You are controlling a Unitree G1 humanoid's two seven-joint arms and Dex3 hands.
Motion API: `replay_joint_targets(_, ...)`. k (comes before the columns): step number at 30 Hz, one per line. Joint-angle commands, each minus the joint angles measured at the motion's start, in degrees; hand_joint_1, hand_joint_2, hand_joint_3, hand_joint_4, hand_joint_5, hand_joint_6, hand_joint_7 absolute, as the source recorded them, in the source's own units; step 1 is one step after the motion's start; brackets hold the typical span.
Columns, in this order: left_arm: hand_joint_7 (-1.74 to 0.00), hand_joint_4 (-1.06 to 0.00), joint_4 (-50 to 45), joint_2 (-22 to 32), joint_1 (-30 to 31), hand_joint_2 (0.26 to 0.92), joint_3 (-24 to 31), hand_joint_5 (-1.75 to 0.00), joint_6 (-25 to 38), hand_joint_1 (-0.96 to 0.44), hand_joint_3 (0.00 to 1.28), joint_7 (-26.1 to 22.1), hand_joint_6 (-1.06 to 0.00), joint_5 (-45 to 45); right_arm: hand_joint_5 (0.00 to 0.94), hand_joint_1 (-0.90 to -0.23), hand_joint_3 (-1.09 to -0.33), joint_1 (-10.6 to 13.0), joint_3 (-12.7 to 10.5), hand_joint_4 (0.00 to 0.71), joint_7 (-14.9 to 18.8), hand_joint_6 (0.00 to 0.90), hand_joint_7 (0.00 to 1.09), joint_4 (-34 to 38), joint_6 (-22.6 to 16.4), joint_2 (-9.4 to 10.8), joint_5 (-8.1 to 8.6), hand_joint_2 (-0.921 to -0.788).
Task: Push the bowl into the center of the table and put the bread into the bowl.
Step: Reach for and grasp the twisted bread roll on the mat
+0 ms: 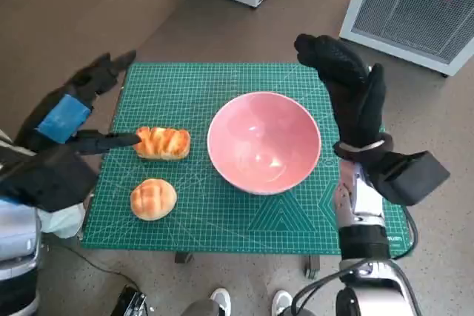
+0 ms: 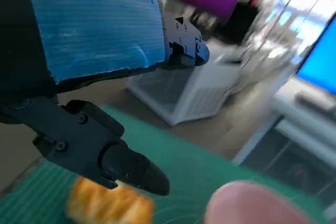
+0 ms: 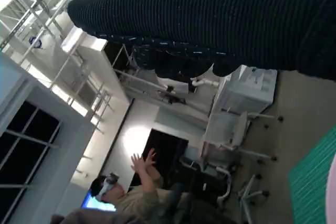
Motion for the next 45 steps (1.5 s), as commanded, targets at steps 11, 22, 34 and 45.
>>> replay_joint_targets(11,-0.01,-0.09,9.8,-0.6,-5.1,0.746,-11.7,-0.01,8.1,-0.18,0.01,-2.6,-0.31,7.0,0.002,-0.694,-0.735,0.6,-1.0,0.232,-0.5,0.157,0.42,2.6,-0.2,-0.3,0.32,-0.921)
replay_joint_targets(22,-0.01,-0.14,22.5,-3.4,-9.3,0.748,-18.3,-0.01,2.3,-0.16,0.0,1.8,-0.33,10.5,0.001,-0.688,-0.736,0.5,-1.0,0.231,-0.7,0.152,0.43,3.0,-0.4,-0.3,0.06,-0.921)
replay_joint_targets(34,-0.02,-0.22,39.9,-7.4,-16.1,0.759,-23.5,-0.02,-3.0,-0.09,0.01,7.4,-0.4,13.6,0.002,-0.685,-0.735,0.6,-1.1,0.233,-0.5,0.149,0.44,3.1,-0.4,-0.7,0.12,-0.921)
replay_joint_targets(45,-0.05,-0.41,51.0,-9.6,-20.0,0.825,-25.9,-0.03,-6.5,-0.05,0.02,12.3,-0.57,15.4,0.001,-0.673,-0.738,0.9,-1.1,0.232,-0.3,0.145,0.44,2.6,0.0,-0.9,0.42,-0.921)
